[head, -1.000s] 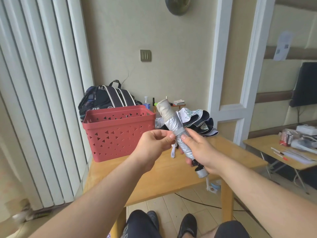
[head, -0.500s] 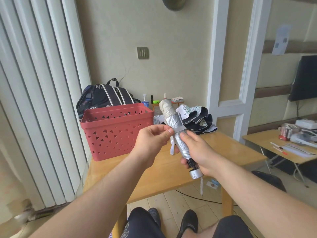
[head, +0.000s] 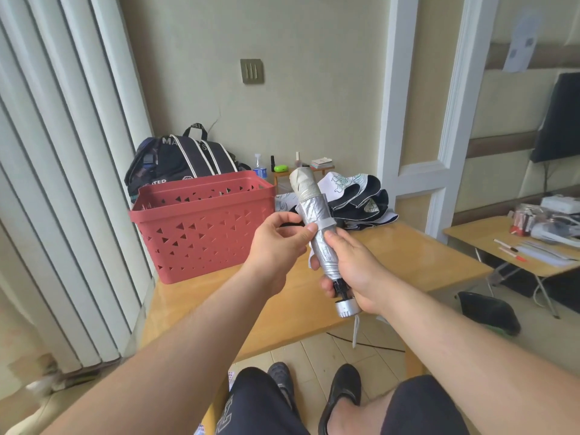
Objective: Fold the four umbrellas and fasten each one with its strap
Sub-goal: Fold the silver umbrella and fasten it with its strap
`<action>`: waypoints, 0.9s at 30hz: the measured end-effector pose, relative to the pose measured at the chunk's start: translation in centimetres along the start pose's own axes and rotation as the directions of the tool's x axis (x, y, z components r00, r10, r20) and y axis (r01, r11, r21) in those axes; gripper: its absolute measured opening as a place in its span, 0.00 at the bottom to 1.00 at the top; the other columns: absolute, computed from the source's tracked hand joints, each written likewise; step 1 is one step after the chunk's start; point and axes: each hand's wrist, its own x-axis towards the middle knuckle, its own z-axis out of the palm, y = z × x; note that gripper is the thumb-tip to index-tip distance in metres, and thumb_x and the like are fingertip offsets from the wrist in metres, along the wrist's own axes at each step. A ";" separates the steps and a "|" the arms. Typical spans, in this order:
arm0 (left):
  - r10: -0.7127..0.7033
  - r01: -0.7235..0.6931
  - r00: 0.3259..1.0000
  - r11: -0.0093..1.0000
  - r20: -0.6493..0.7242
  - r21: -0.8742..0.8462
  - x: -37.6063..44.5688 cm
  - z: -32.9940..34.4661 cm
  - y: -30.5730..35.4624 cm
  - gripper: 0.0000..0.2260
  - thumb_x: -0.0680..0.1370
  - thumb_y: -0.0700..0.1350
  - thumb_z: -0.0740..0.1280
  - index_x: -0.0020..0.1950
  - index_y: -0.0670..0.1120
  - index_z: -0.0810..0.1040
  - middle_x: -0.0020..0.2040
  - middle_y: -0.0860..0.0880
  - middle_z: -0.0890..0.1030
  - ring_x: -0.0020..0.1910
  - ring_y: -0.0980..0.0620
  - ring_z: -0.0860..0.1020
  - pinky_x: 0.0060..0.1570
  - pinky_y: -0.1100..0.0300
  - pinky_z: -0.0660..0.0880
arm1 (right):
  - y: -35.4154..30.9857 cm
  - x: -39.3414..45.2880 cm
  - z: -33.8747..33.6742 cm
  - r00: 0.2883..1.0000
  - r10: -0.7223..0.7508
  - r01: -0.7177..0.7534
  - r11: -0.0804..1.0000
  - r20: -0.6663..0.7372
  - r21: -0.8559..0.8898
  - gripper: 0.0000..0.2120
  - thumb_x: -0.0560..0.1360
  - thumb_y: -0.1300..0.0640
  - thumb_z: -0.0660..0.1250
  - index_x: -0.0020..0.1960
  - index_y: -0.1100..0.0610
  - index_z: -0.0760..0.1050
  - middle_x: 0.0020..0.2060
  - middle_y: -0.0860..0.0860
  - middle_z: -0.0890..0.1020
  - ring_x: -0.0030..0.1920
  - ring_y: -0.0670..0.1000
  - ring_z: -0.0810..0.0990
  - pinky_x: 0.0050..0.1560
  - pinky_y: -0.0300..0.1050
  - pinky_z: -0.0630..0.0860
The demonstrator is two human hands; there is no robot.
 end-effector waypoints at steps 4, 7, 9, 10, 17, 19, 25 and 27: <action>-0.049 0.044 0.998 0.987 0.030 0.155 5.0 0.4 -3.0 0.17 0.76 0.53 0.78 0.62 0.50 0.80 0.47 0.54 0.86 0.48 0.54 0.83 0.50 0.55 0.76 | 2.1 4.6 -1.8 0.999 0.033 -0.034 0.993 0.008 0.112 0.15 0.86 0.44 0.55 0.61 0.53 0.73 0.42 0.60 0.78 0.26 0.55 0.72 0.30 0.45 0.69; -0.021 0.001 0.995 0.982 0.101 0.190 9.0 0.5 -6.2 0.15 0.79 0.60 0.71 0.60 0.53 0.83 0.53 0.52 0.87 0.54 0.52 0.83 0.57 0.52 0.78 | 3.9 8.8 -3.2 0.996 0.059 -0.073 0.966 0.062 0.249 0.18 0.83 0.44 0.58 0.62 0.58 0.72 0.38 0.58 0.76 0.25 0.54 0.70 0.29 0.44 0.67; -0.027 0.006 0.982 0.993 0.188 0.116 10.8 0.8 -7.6 0.22 0.82 0.65 0.63 0.66 0.52 0.82 0.57 0.49 0.86 0.53 0.51 0.84 0.58 0.51 0.78 | 4.7 11.1 -3.7 0.990 0.058 -0.095 0.947 0.130 0.306 0.19 0.79 0.44 0.60 0.61 0.57 0.74 0.35 0.57 0.75 0.24 0.53 0.69 0.29 0.43 0.65; -0.034 0.016 0.972 0.997 0.231 0.080 11.6 0.8 -7.9 0.25 0.82 0.67 0.59 0.68 0.51 0.80 0.56 0.48 0.86 0.48 0.53 0.83 0.55 0.54 0.78 | 4.9 12.1 -3.9 0.984 0.064 -0.116 0.938 0.167 0.325 0.21 0.76 0.42 0.61 0.58 0.57 0.75 0.34 0.58 0.75 0.24 0.53 0.69 0.29 0.43 0.64; 0.045 -0.041 0.984 0.999 0.174 -0.026 17.9 2.7 -3.7 0.20 0.82 0.58 0.64 0.58 0.41 0.80 0.52 0.41 0.87 0.49 0.44 0.85 0.53 0.44 0.78 | 3.9 18.7 -5.3 0.891 0.112 -0.274 0.905 0.440 0.325 0.20 0.72 0.45 0.63 0.53 0.59 0.78 0.37 0.61 0.79 0.34 0.59 0.80 0.40 0.50 0.77; 0.121 -0.109 0.989 0.986 0.090 -0.123 19.5 3.5 -2.6 0.18 0.85 0.55 0.63 0.59 0.39 0.77 0.50 0.40 0.84 0.47 0.45 0.86 0.46 0.47 0.81 | 4.5 20.1 -6.8 0.899 0.055 -0.199 0.935 0.434 0.293 0.24 0.72 0.43 0.68 0.59 0.60 0.82 0.48 0.65 0.83 0.48 0.66 0.83 0.55 0.59 0.77; 0.164 -0.160 0.986 0.951 -0.006 -0.264 23.4 6.6 -1.8 0.18 0.85 0.51 0.65 0.67 0.38 0.73 0.39 0.47 0.76 0.33 0.50 0.75 0.35 0.56 0.76 | 8.7 19.7 -8.8 0.959 -0.093 0.019 0.963 0.267 0.267 0.42 0.66 0.38 0.82 0.73 0.51 0.70 0.37 0.53 0.74 0.28 0.49 0.66 0.31 0.40 0.67; 0.126 -0.120 0.992 0.961 0.007 -0.250 24.1 7.8 -2.4 0.16 0.85 0.51 0.66 0.62 0.38 0.74 0.36 0.48 0.74 0.32 0.50 0.73 0.33 0.57 0.73 | 9.8 19.9 -7.8 0.970 -0.232 0.220 0.965 0.074 0.141 0.30 0.69 0.36 0.77 0.67 0.42 0.74 0.36 0.47 0.73 0.29 0.45 0.67 0.33 0.38 0.66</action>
